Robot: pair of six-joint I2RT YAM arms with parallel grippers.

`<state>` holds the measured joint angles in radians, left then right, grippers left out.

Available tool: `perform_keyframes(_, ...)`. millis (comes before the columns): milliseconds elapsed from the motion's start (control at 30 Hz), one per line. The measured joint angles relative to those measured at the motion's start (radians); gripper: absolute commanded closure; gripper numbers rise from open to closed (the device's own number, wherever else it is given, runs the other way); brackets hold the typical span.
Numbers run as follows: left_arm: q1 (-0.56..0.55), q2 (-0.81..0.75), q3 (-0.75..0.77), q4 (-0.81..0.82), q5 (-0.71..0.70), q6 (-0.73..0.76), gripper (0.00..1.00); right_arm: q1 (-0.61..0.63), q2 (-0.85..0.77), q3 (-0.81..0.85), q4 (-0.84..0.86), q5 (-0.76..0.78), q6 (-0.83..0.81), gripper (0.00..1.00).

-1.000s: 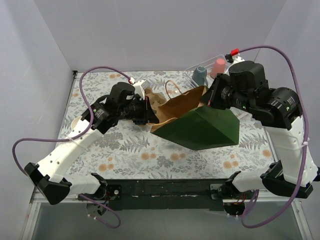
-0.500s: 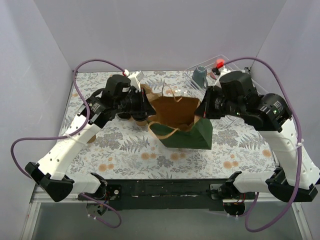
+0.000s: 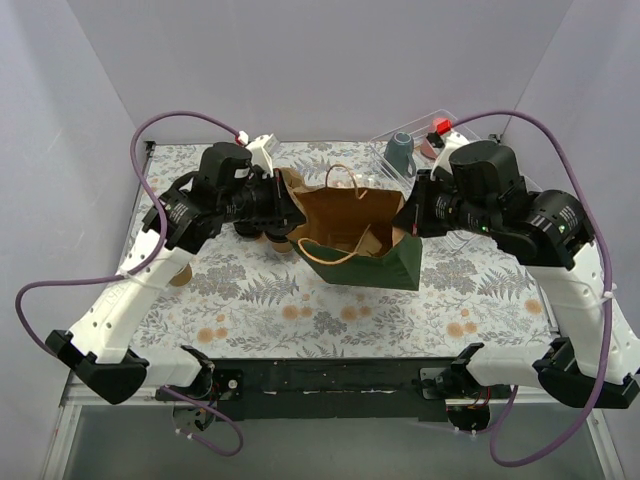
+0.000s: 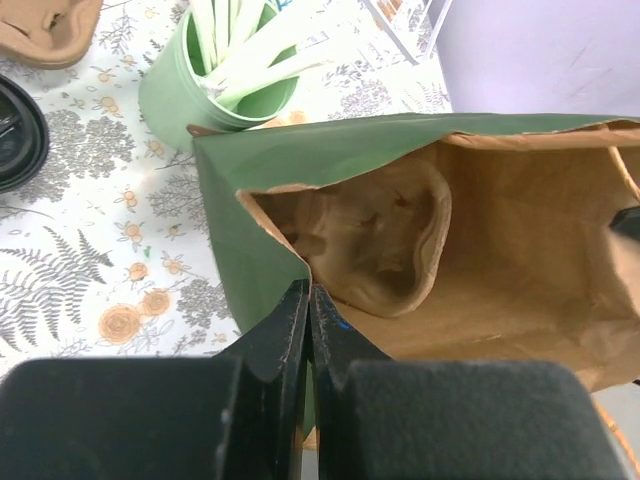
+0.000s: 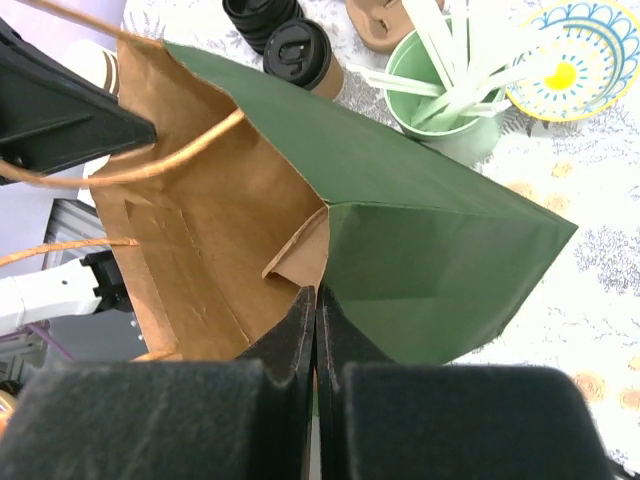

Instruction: Pack the takeout coffee

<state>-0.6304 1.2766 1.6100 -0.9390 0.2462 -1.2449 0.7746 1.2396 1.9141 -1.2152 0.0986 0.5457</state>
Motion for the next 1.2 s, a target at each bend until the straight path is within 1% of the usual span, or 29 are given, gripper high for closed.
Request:
perform_keyframes(67,0.000,-0.006,-0.002,-0.008,-0.003,0.014,1.00,0.000,-0.019,-0.021,0.006,0.003,-0.001,0.99)
perform_keyframes(133,0.000,-0.024,-0.033,-0.003,0.002,0.026,1.00,0.000,-0.058,-0.079,0.022,-0.002,-0.001,0.99)
perform_keyframes(267,0.000,-0.108,-0.163,0.008,0.015,0.036,1.00,0.000,-0.185,-0.325,0.053,-0.049,0.018,0.99)
perform_keyframes(367,-0.001,-0.173,-0.256,0.033,0.034,0.043,1.00,0.001,-0.262,-0.477,0.087,-0.066,0.037,0.99)
perform_keyframes(433,-0.001,-0.222,-0.315,0.061,0.048,0.054,1.00,0.000,-0.298,-0.546,0.105,-0.077,0.040,0.99)
perform_keyframes(533,-0.001,-0.292,-0.375,0.111,0.081,0.064,1.00,0.000,-0.311,-0.580,0.121,-0.111,0.026,0.99)
perform_keyframes(733,-0.001,-0.386,-0.426,0.232,0.171,0.074,1.00,0.000,-0.322,-0.579,0.162,-0.135,-0.037,0.99)
perform_keyframes(833,-0.001,-0.436,-0.472,0.266,0.199,0.080,1.00,0.000,-0.352,-0.591,0.180,-0.144,-0.072,0.99)
perform_keyframes(867,-0.001,-0.451,-0.488,0.272,0.205,0.080,0.98,0.000,-0.369,-0.604,0.193,-0.145,-0.083,0.99)
perform_keyframes(900,-0.001,-0.463,-0.509,0.279,0.211,0.079,0.93,0.001,-0.393,-0.626,0.207,-0.145,-0.096,0.99)
perform_keyframes(967,-0.001,-0.482,-0.552,0.282,0.217,0.077,0.93,0.000,-0.424,-0.660,0.220,-0.144,-0.116,0.99)
perform_keyframes(1000,-0.001,-0.483,-0.569,0.280,0.222,0.074,0.91,0.000,-0.438,-0.678,0.225,-0.144,-0.129,0.99)
perform_keyframes(1033,-0.001,-0.481,-0.584,0.278,0.229,0.072,0.78,0.001,-0.448,-0.692,0.225,-0.150,-0.138,0.99)
perform_keyframes(1100,-0.001,-0.469,-0.606,0.272,0.240,0.066,0.57,0.001,-0.454,-0.719,0.232,-0.163,-0.160,0.99)
perform_keyframes(1133,-0.001,-0.460,-0.610,0.263,0.243,0.060,0.44,0.001,-0.452,-0.734,0.233,-0.170,-0.169,0.99)
perform_keyframes(1167,-0.001,-0.452,-0.612,0.256,0.243,0.054,0.28,0.001,-0.452,-0.747,0.231,-0.175,-0.180,0.99)
perform_keyframes(1200,-0.001,-0.447,-0.612,0.249,0.241,0.048,0.22,0.001,-0.452,-0.760,0.230,-0.181,-0.188,0.99)
